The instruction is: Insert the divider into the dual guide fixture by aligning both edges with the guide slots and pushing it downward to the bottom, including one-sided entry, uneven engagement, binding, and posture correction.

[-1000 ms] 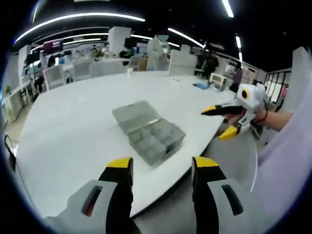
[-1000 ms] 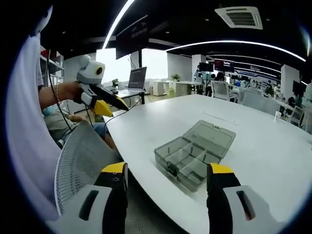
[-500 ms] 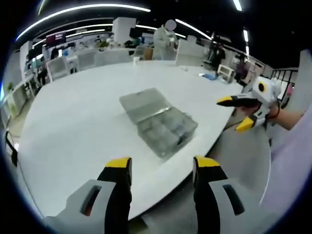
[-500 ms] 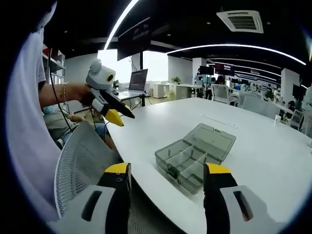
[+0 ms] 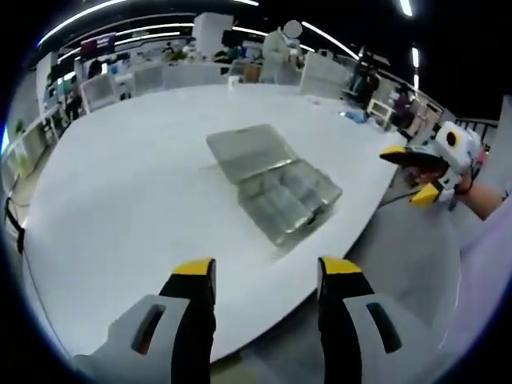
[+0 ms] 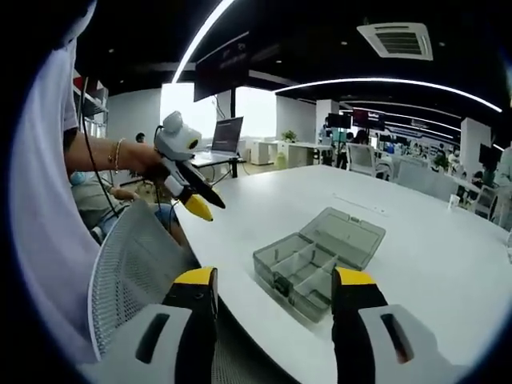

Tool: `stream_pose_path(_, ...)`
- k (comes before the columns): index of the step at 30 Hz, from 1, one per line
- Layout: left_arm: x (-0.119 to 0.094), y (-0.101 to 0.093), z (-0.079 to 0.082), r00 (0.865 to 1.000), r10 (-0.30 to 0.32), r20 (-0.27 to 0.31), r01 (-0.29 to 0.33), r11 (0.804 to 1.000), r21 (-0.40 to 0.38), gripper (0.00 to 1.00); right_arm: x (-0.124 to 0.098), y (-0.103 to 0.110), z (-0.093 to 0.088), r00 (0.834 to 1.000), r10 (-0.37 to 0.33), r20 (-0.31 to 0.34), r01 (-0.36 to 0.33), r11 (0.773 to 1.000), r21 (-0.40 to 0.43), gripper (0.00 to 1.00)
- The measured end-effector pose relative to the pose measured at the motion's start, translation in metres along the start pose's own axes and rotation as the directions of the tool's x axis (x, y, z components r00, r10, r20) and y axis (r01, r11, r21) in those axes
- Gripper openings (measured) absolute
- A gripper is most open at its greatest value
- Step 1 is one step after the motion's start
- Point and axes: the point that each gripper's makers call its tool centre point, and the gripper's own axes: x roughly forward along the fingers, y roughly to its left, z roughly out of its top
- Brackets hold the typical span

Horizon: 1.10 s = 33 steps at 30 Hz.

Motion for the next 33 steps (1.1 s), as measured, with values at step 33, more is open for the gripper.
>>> stream_pose_path(33, 0.054, 0.057, -0.013, 0.961, 0.218, -0.168, -0.248, 0.95, -0.188, 0.47, -0.004, 0.0, 0.005, 0.999, 0.005, 0.042, -0.004, 0.999, -0.042, 0.49)
